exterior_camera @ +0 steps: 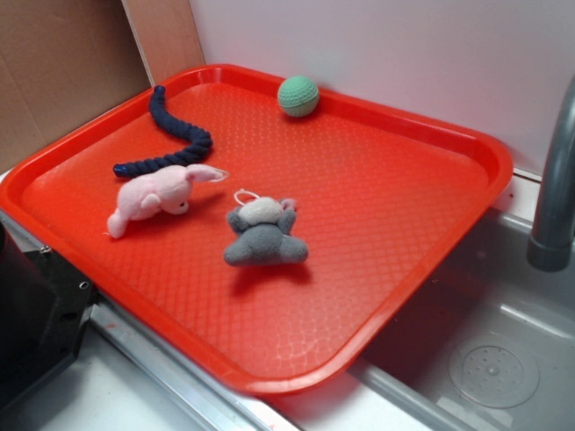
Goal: Grab the pink bunny.
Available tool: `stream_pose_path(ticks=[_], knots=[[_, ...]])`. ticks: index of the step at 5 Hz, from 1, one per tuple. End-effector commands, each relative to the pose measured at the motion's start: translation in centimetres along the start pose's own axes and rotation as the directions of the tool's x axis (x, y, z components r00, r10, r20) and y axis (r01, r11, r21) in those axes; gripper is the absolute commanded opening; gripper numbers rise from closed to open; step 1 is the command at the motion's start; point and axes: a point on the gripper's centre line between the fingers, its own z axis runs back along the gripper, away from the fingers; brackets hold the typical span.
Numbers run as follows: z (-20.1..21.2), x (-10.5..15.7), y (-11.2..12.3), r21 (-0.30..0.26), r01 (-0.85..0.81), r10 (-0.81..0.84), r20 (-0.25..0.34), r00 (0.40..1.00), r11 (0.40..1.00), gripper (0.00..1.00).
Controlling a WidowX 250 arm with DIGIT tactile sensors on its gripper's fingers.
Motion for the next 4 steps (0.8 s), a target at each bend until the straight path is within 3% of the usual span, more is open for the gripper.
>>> stream_pose_path(ticks=[1, 4], knots=[[0.0, 0.0, 0.0, 0.000, 0.000, 0.000, 0.000, 1.000, 1.000, 1.00], [-4.4, 2.1, 1.8, -0.005, 0.231, -0.230, 0.082, 0.970, 0.973, 1.00]])
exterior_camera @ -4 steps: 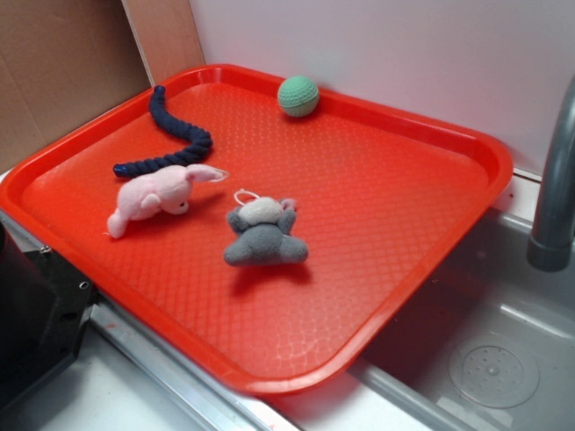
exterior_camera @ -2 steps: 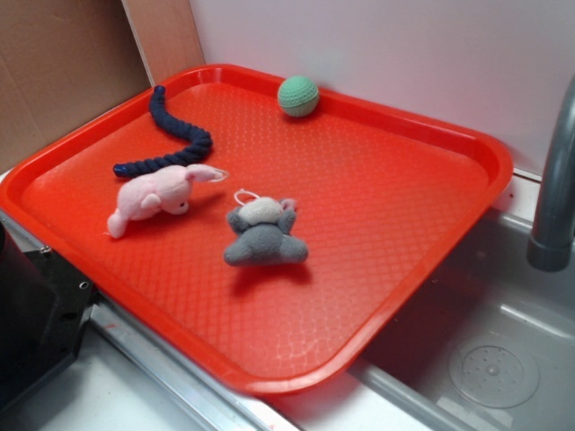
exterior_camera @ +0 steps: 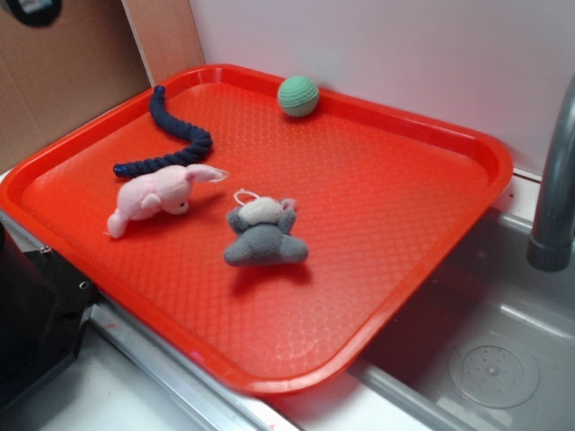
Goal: Grab the pink bunny.
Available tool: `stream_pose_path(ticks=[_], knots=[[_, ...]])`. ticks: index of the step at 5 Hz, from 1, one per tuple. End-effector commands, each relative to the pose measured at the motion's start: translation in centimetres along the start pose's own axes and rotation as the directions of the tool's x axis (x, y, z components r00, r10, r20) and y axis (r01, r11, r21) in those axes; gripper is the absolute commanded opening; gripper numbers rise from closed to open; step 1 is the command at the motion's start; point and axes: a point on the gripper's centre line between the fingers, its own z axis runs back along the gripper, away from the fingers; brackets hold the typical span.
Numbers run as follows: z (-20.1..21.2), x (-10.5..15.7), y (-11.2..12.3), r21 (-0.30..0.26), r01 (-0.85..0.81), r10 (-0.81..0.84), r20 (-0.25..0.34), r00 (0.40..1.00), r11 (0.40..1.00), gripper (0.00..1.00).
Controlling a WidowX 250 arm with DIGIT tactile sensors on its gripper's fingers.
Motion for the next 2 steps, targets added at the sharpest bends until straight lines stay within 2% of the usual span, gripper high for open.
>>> stream_pose_path(ticks=[1, 2], knots=[[-4.4, 0.2, 1.2, -0.013, 0.130, -0.130, 0.048, 0.990, 0.991, 1.00], [-7.5, 0.2, 1.9, 0.008, 0.158, -0.158, 0.046, 0.986, 0.987, 1.00]])
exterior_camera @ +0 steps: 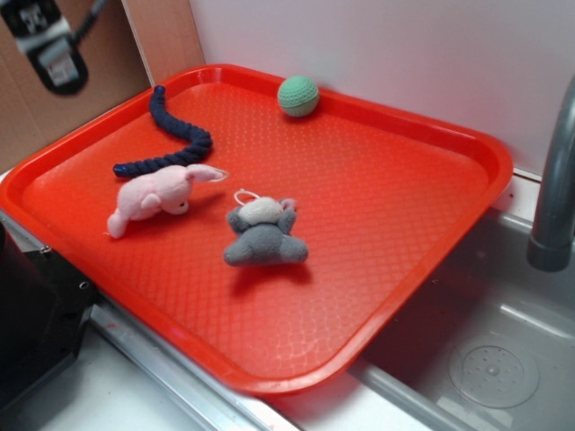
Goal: Grab the pink bunny.
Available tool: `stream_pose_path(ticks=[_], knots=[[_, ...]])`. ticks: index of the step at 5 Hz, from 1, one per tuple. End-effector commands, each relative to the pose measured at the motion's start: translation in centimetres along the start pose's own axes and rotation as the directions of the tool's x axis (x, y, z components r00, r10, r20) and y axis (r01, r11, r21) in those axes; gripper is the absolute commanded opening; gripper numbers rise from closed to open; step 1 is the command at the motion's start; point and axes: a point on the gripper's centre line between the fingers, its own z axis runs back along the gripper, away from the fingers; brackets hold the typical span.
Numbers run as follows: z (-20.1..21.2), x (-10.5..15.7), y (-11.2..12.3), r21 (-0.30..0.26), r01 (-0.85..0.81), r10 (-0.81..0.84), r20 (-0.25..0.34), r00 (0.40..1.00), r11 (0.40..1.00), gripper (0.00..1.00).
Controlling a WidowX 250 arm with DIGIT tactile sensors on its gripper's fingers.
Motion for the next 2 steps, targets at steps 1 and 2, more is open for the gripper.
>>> stream_pose_path(ticks=[1, 2], knots=[[-6.3, 0.9, 2.3, 0.043, 0.015, -0.014, -0.026, 1.000, 0.999, 1.00], [-9.5, 1.2, 2.9, 0.078, 0.005, 0.001, -0.076, 0.997, 0.997, 1.00]])
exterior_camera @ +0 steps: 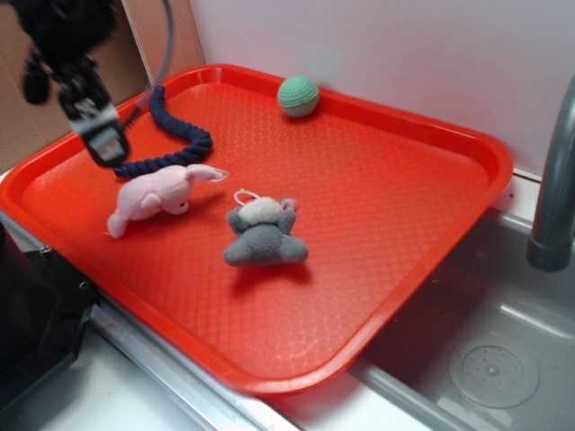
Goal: Grab the pink bunny.
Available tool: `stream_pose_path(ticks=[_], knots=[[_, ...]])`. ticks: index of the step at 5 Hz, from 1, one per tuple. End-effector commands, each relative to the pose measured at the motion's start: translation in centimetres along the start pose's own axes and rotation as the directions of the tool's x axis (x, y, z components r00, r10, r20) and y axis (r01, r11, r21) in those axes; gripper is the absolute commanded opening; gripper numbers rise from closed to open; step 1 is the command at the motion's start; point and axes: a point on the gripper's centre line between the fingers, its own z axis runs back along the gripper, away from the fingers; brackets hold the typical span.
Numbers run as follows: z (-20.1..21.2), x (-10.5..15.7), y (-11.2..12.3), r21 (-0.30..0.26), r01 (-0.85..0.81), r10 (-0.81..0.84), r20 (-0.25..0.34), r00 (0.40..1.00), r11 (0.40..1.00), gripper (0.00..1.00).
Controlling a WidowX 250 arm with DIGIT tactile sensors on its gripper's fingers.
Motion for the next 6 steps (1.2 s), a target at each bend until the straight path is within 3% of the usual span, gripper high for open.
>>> stream_pose_path(ticks=[1, 2, 3, 5, 6], knots=[[-5.2, 0.9, 1.1, 0.069, 0.004, 0.001, -0.076, 0.997, 0.998, 1.00], [-6.9, 0.8, 0.5, 0.055, 0.023, -0.016, -0.122, 0.992, 0.998, 1.00], [-7.1, 0.7, 0.6, 0.048, 0.024, -0.018, -0.122, 0.992, 0.999, 0.00], [-5.2, 1.1, 0.8, 0.057, -0.041, 0.049, -0.156, 0.987, 0.998, 0.00], [-2.2, 2.3, 0.9, 0.040, -0.186, 0.190, -0.186, 0.964, 0.982, 0.00]])
